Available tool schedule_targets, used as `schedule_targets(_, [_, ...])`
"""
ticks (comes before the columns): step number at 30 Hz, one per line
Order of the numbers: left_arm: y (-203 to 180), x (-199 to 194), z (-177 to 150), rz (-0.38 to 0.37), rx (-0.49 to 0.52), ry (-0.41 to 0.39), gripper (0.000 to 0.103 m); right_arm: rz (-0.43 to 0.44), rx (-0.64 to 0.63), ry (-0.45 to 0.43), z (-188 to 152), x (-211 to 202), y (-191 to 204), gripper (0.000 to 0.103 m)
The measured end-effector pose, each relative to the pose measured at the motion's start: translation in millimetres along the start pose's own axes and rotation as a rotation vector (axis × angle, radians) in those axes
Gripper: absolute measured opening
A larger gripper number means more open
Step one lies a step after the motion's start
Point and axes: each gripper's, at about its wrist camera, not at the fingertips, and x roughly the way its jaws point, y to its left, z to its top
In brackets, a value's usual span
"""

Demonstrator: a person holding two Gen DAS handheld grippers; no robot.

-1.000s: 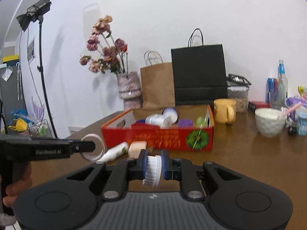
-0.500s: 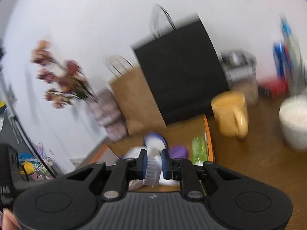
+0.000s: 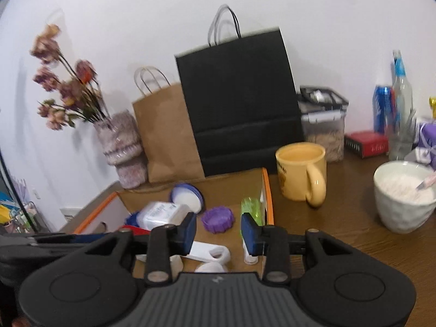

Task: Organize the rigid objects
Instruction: 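Carry the tape roll and round cap into the cardboard box and open both tools, then lift both tools out of the box toward the spray bottle and cube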

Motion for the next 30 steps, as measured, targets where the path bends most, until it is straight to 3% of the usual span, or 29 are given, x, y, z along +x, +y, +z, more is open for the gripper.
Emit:
schedule_targets(5, [13,-81,-17,0.144,0.041,-0.135,0.065,0.007,-0.067,-0.034,-13,-57,19,0.048])
schedule_targets(11, [20,-172,-70,0.280,0.067,-0.224,0.072,0.030,-0.157,-0.046,-56,-130,49,0.061])
schedule_targets(17, [15,-246,-139,0.314,0.031,-0.266,0.079,0.031,-0.202,-0.082,-115,-196,81,0.062])
schedule_targets(22, [11,-282,-189,0.396,-0.001,-0.247,0.080,0.016,-0.231,-0.086,-168,-238,100,0.065])
schedule_targets(25, [13,-297,-204,0.365,-0.044,-0.233,0.080,0.027,-0.211,-0.071,-189,-253,103,0.065])
schedule_targets(30, [10,-302,-209,0.362,-0.037,-0.241,0.080,0.020,-0.212,-0.075,-193,-263,107,0.065])
